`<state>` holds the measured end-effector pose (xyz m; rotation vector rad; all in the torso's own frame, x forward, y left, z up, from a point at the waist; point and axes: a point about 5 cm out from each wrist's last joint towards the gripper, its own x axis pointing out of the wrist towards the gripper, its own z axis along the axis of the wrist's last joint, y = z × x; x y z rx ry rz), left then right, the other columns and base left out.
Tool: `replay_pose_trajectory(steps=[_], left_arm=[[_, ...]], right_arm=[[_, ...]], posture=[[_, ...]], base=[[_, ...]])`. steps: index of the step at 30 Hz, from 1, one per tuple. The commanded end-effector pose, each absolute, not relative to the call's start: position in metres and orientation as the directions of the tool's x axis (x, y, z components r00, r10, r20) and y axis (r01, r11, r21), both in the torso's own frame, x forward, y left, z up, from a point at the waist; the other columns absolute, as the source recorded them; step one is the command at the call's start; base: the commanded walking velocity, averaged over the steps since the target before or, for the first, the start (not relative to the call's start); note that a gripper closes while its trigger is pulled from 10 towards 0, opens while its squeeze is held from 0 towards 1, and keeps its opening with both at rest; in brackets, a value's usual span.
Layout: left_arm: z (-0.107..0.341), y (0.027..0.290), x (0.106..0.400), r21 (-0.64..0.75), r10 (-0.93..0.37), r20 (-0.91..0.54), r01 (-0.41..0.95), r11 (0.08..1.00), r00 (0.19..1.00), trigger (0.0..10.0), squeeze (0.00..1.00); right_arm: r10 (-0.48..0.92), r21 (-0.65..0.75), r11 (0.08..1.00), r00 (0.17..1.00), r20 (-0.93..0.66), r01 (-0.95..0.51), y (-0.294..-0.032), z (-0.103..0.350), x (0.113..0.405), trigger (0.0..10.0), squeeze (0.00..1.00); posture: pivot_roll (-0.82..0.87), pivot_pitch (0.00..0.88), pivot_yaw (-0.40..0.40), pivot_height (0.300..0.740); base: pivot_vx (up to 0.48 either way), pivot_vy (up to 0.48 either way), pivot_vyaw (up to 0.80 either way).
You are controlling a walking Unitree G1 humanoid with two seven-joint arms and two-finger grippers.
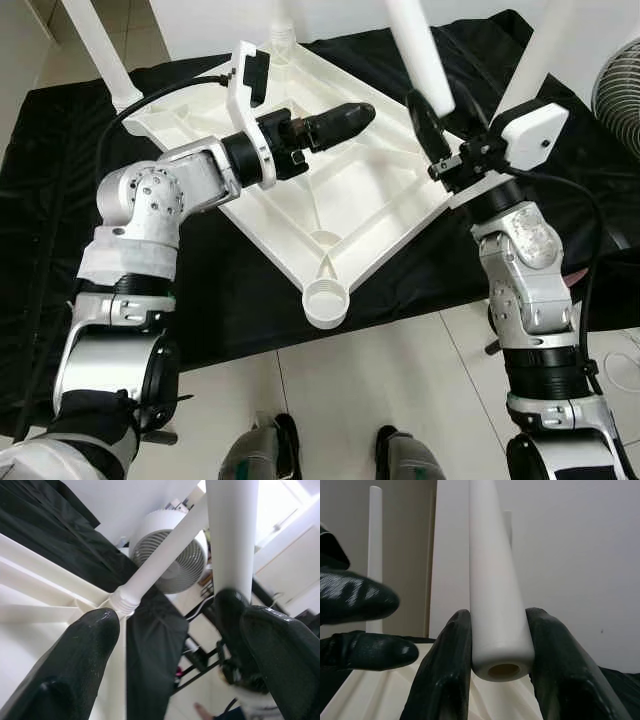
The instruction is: Building children table
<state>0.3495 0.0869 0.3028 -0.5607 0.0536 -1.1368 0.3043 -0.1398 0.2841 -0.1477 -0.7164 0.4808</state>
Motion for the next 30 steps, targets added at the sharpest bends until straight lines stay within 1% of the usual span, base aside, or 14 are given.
replay_pose_trajectory(steps=[1,9,15,20,24,30], left_arm=[[0.305,0.092,0.352,-0.466,-0.863,0.243,0.833,0.297,0.443,10.0,0.0],[0.306,0.094,0.361,-0.498,-0.836,0.235,0.8,0.335,0.496,10.0,0.0],[0.315,0.089,0.364,-0.503,-0.825,0.262,0.8,0.327,0.502,10.0,0.0],[0.323,0.085,0.363,-0.485,-0.823,0.288,0.816,0.315,0.489,10.0,0.0],[0.33,0.079,0.359,-0.461,-0.831,0.313,0.838,0.291,0.46,10.0,0.0],[0.337,0.074,0.359,-0.458,-0.821,0.334,0.841,0.288,0.463,10.0,0.0]], right_arm=[[0.504,-0.306,0.863,0.639,0.581,-0.403,-0.132,0.279,0.302,10.0,0.0],[0.532,-0.305,0.846,0.644,0.55,-0.438,-0.125,0.268,0.3,10.0,0.0],[0.537,-0.29,0.842,0.652,0.535,-0.456,-0.12,0.261,0.299,10.0,0.0],[0.544,-0.281,0.837,0.655,0.524,-0.47,-0.116,0.256,0.297,10.0,0.0],[0.55,-0.276,0.833,0.658,0.514,-0.48,-0.114,0.252,0.297,10.0,0.0],[0.557,-0.282,0.829,0.663,0.499,-0.483,-0.112,0.249,0.297,10.0,0.0]], posture=[[-0.09,0.103,0.097,0.74],[-0.1,0.095,0.105,0.74],[-0.1,0.092,0.106,0.74],[-0.1,0.087,0.108,0.74],[-0.1,0.085,0.108,0.74],[-0.1,0.096,0.103,0.74]], base=[[0.0,0.0,0.0],[0.0,0.0,0.0],[0.0,0.0,0.0],[0.0,0.0,0.0],[0.0,0.0,0.0],[0.0,0.0,0.0]])
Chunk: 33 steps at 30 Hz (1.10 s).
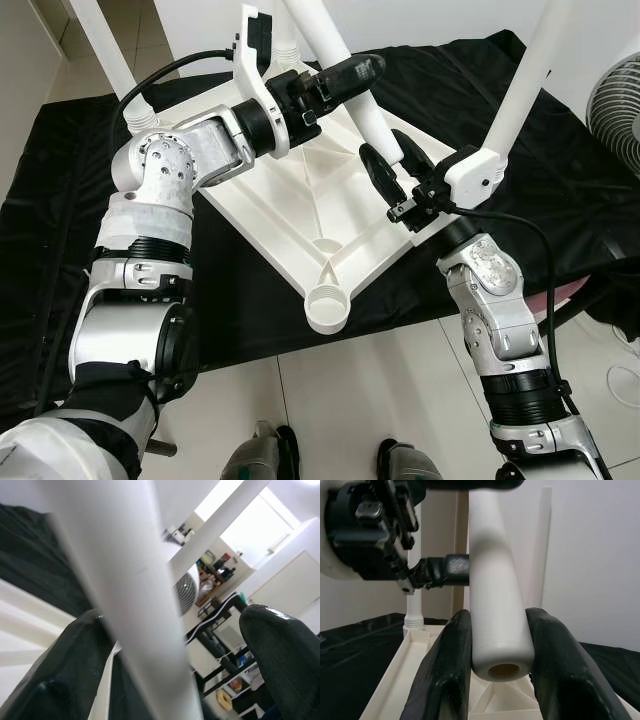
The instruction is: Building children table
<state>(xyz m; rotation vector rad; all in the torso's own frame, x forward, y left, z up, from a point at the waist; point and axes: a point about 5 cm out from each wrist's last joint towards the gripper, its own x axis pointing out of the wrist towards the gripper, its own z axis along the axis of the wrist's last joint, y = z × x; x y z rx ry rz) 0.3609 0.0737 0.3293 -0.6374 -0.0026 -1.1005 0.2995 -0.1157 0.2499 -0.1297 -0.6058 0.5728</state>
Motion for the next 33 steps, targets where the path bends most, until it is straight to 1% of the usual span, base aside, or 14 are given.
replay_pose_trajectory(steps=[1,3,8,9,10,11,12,13,14,16,17,21,32,33], left_arm=[[0.338,0.074,0.36,-0.457,-0.817,0.336,0.839,0.294,0.469,10.0,0.0],[0.339,0.073,0.361,-0.457,-0.814,0.337,0.838,0.298,0.473,10.0,0.0],[0.338,0.069,0.368,-0.463,-0.786,0.304,0.804,0.372,0.539,10.0,0.0],[0.338,0.069,0.368,-0.463,-0.786,0.304,0.804,0.372,0.539,10.0,0.0],[0.337,0.068,0.369,-0.462,-0.777,0.294,0.794,0.394,0.556,8.6,0.0],[0.337,0.068,0.369,-0.462,-0.777,0.294,0.794,0.394,0.556,8.6,0.0],[0.336,0.068,0.37,-0.458,-0.773,0.284,0.788,0.411,0.567,9.9,0.0],[0.335,0.067,0.372,-0.453,-0.768,0.272,0.781,0.429,0.579,10.0,0.0],[0.334,0.066,0.373,-0.438,-0.766,0.26,0.779,0.45,0.588,4.7,0.0],[0.334,0.066,0.373,-0.427,-0.764,0.252,0.776,0.463,0.594,4.7,0.0],[0.332,0.066,0.375,-0.414,-0.756,0.232,0.766,0.492,0.612,0.0,0.0],[0.327,0.065,0.376,-0.393,-0.749,0.206,0.754,0.526,0.63,0.0,0.0],[0.33,0.066,0.373,-0.39,-0.755,0.221,0.766,0.511,0.617,0.0,0.0],[0.331,0.066,0.373,-0.393,-0.754,0.219,0.764,0.512,0.619,0.0,0.0]], right_arm=[[0.558,-0.282,0.828,0.666,0.496,-0.484,-0.112,0.248,0.297,10.0,0.0],[0.558,-0.281,0.828,0.667,0.494,-0.484,-0.111,0.247,0.297,10.0,0.0],[0.559,-0.282,0.828,0.674,0.484,-0.484,-0.11,0.243,0.297,10.0,0.0],[0.559,-0.282,0.828,0.674,0.484,-0.484,-0.11,0.243,0.297,10.0,0.0],[0.555,-0.279,0.83,0.676,0.484,-0.482,-0.11,0.243,0.297,10.0,0.0],[0.555,-0.279,0.83,0.676,0.484,-0.482,-0.11,0.243,0.297,10.0,0.0],[0.552,-0.275,0.833,0.678,0.485,-0.48,-0.11,0.243,0.297,10.0,0.0],[0.55,-0.274,0.834,0.679,0.486,-0.479,-0.11,0.243,0.297,10.0,0.0],[0.548,-0.274,0.835,0.681,0.486,-0.477,-0.11,0.243,0.297,10.0,0.0],[0.547,-0.274,0.836,0.682,0.486,-0.476,-0.111,0.244,0.298,10.0,0.0],[0.547,-0.275,0.836,0.682,0.486,-0.475,-0.111,0.244,0.298,10.0,0.0],[0.547,-0.277,0.836,0.682,0.485,-0.473,-0.111,0.244,0.298,10.0,0.0],[0.535,-0.274,0.844,0.692,0.485,-0.461,-0.114,0.244,0.3,10.0,0.0],[0.537,-0.272,0.843,0.692,0.483,-0.464,-0.114,0.243,0.3,10.0,0.23]], posture=[[-0.1,0.096,0.103,0.74],[-0.1,0.096,0.103,0.74],[-0.09,0.109,0.102,0.74],[-0.09,0.109,0.102,0.74],[-0.09,0.109,0.102,0.74],[-0.09,0.109,0.102,0.74],[-0.09,0.109,0.102,0.74],[-0.09,0.109,0.102,0.74],[-0.09,0.116,0.108,0.74],[-0.09,0.116,0.108,0.74],[-0.09,0.116,0.108,0.74],[-0.09,0.116,0.108,0.74],[-0.09,0.127,0.096,0.74],[-0.09,0.128,0.094,0.74]], base=[[0.0,0.0,0.0],[0.0,0.0,0.0],[0.0,0.0,0.0],[0.0,0.0,0.0],[0.0,0.0,0.0],[0.0,0.0,0.0],[0.0,0.0,0.0],[0.0,0.0,0.0],[0.0,0.0,0.0],[0.0,0.0,0.0],[0.0,0.0,0.0],[0.0,0.0,0.0],[0.0,0.0,0.0],[0.0,0.0,0.0]])
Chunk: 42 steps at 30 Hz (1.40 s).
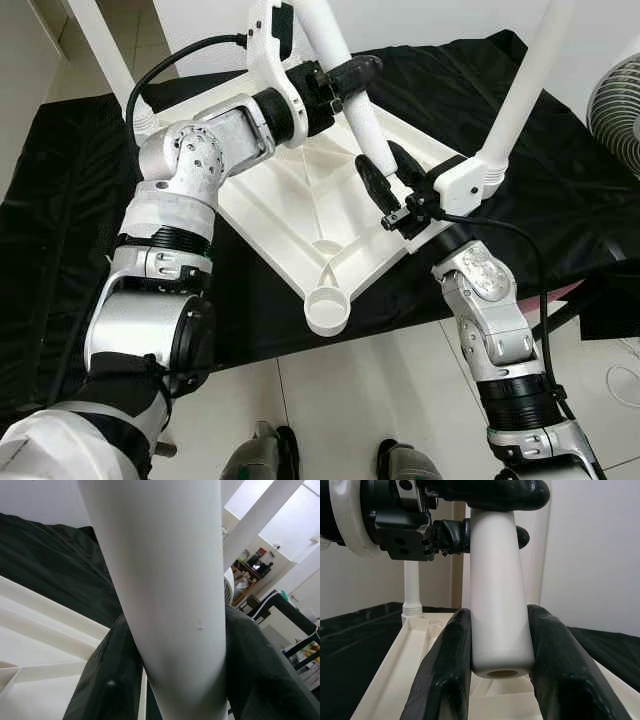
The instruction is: Building children table
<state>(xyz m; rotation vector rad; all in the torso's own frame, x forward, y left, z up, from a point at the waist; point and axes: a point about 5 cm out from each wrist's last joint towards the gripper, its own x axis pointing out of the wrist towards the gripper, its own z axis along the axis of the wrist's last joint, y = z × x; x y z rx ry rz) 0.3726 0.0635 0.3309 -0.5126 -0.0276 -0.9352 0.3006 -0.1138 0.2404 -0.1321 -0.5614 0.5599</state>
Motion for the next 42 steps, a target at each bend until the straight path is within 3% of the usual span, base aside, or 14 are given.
replay_pose_trajectory(steps=[1,2,17,18,26,35,42], left_arm=[[0.331,0.066,0.373,-0.393,-0.754,0.219,0.764,0.512,0.619,0.0,0.0],[0.329,0.067,0.375,-0.398,-0.751,0.205,0.754,0.522,0.628,10.0,0.0],[0.3,0.092,0.384,-0.323,-0.697,0.086,0.681,0.657,0.712,10.0,0.0],[0.297,0.095,0.383,-0.308,-0.704,0.064,0.685,0.66,0.707,10.0,0.0],[0.269,0.108,0.377,-0.164,-0.715,-0.087,0.698,0.697,0.694,10.0,0.0],[0.269,0.098,0.365,-0.12,-0.749,-0.081,0.739,0.663,0.658,10.0,0.0],[0.279,0.072,0.349,-0.074,-0.807,-0.053,0.803,0.591,0.588,10.0,0.0]], right_arm=[[0.537,-0.272,0.843,0.692,0.483,-0.464,-0.114,0.243,0.3,10.0,0.23],[0.54,-0.261,0.84,0.69,0.481,-0.475,-0.113,0.243,0.3,10.0,1.0],[0.539,-0.297,0.843,0.7,0.469,-0.45,-0.123,0.244,0.3,10.0,1.0],[0.534,-0.326,0.845,0.704,0.467,-0.425,-0.128,0.246,0.302,10.0,0.0],[0.523,-0.403,0.843,0.716,0.463,-0.355,-0.148,0.258,0.311,10.0,0.0],[0.453,-0.088,0.864,0.691,0.562,-0.495,-0.143,0.278,0.32,10.0,0.0],[0.46,0.107,0.782,0.685,0.566,-0.614,-0.125,0.301,0.339,10.0,0.0]], posture=[[-0.09,0.128,0.094,0.74],[-0.09,0.128,0.094,0.74],[-0.1,0.118,0.092,0.74],[-0.1,0.114,0.091,0.74],[-0.09,0.107,0.091,0.74],[-0.09,0.092,0.095,0.74],[-0.08,0.08,0.093,0.74]], base=[[0.0,0.0,0.0],[0.0,0.0,0.0],[0.0,0.0,0.0],[0.0,0.0,0.0],[0.0,0.0,0.0],[0.0,0.0,0.0],[0.0,0.0,0.0]])
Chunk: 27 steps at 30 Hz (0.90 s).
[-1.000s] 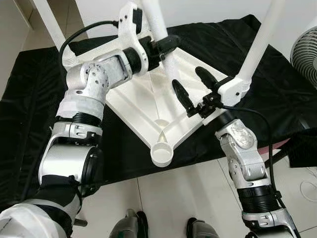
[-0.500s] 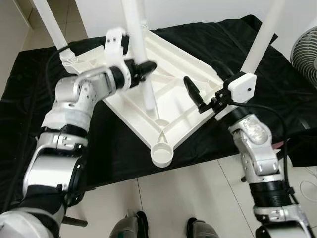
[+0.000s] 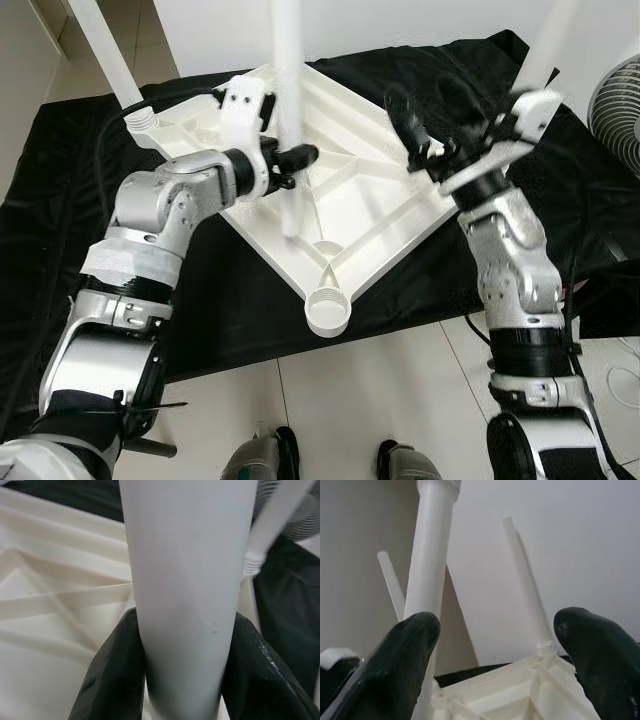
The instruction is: Building children table
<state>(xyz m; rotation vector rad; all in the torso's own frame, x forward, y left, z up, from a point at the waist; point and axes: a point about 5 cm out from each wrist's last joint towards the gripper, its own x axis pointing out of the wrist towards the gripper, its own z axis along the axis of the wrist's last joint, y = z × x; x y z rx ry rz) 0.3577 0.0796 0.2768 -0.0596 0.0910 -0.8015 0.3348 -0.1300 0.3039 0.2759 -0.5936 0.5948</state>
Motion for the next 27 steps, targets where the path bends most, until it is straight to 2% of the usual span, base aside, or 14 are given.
replay_pose_trajectory(steps=[1,14,25,26,27], left_arm=[[0.279,0.072,0.349,-0.074,-0.807,-0.053,0.803,0.591,0.588,10.0,0.0],[0.266,0.044,0.338,-0.014,-0.838,-0.082,0.84,0.542,0.539,10.0,0.0],[0.27,0.036,0.333,0.007,-0.852,-0.075,0.854,0.52,0.519,10.0,0.0],[0.269,0.035,0.332,0.009,-0.853,-0.075,0.856,0.518,0.517,10.0,0.0],[0.269,0.035,0.332,0.01,-0.853,-0.076,0.856,0.517,0.516,10.0,0.0]], right_arm=[[0.46,0.107,0.782,0.685,0.566,-0.614,-0.125,0.301,0.339,10.0,0.0],[0.543,0.159,0.684,0.642,0.541,-0.712,-0.104,0.331,0.352,10.0,0.0],[0.538,0.176,0.681,0.649,0.538,-0.711,-0.105,0.352,0.364,10.0,0.0],[0.528,0.195,0.687,0.665,0.528,-0.7,-0.107,0.353,0.367,0.0,0.0],[0.521,0.209,0.691,0.677,0.52,-0.692,-0.108,0.354,0.369,0.0,0.0]], posture=[[-0.08,0.08,0.093,0.74],[-0.08,0.091,0.1,0.74],[-0.08,0.099,0.102,0.74],[-0.08,0.101,0.1,0.74],[-0.08,0.101,0.1,0.74]], base=[[0.0,0.0,0.0],[0.0,0.0,0.0],[0.0,0.0,0.0],[0.0,0.0,0.0],[0.0,0.0,0.0]])
